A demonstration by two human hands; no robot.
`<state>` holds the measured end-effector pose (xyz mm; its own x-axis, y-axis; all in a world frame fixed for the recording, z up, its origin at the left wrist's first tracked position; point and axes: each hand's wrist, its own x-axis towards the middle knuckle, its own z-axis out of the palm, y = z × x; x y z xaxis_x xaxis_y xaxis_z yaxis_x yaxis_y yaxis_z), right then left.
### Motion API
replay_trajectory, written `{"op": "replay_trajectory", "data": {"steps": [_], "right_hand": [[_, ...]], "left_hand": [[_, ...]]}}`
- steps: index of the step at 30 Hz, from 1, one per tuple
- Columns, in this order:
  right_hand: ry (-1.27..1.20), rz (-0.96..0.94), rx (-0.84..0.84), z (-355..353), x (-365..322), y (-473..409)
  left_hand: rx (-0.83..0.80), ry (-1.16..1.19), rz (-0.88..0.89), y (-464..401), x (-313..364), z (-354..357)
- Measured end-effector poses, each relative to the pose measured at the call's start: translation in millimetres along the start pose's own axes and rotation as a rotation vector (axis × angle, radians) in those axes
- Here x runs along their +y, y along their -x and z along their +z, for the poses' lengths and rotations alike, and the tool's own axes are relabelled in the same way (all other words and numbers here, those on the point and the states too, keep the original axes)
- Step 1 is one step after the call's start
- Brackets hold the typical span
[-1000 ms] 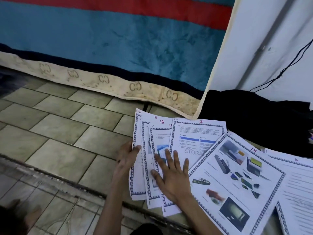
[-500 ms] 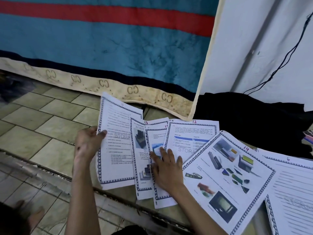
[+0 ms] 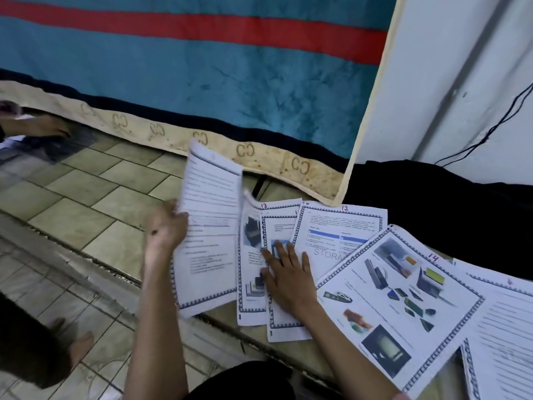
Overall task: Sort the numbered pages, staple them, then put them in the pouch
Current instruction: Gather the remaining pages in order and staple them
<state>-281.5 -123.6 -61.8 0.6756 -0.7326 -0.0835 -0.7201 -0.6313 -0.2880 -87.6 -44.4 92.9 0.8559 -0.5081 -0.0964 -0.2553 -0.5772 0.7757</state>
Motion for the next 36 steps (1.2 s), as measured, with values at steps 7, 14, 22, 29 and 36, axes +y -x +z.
{"op": "replay_trajectory", "data": {"steps": [7,14,22,29,36], "right_hand": [[-0.307,0.038,-0.071,-23,2,-2],[-1.573,0.203,0.132,-115,25,22],[-1.412,0.407,0.385,-116,99,85],[-1.236,0.722,0.485,-69,132,115],[-1.212,0.743,0.522,-66,130,109]], "left_hand": [[0.012,0.227,0.086,-16,11,-72],[-0.407,0.454,0.256,15,52,-46],[-0.913,0.312,0.110,35,53,101],[-0.673,-0.070,0.115,37,35,177],[-0.642,-0.091,0.080,27,33,188]]}}
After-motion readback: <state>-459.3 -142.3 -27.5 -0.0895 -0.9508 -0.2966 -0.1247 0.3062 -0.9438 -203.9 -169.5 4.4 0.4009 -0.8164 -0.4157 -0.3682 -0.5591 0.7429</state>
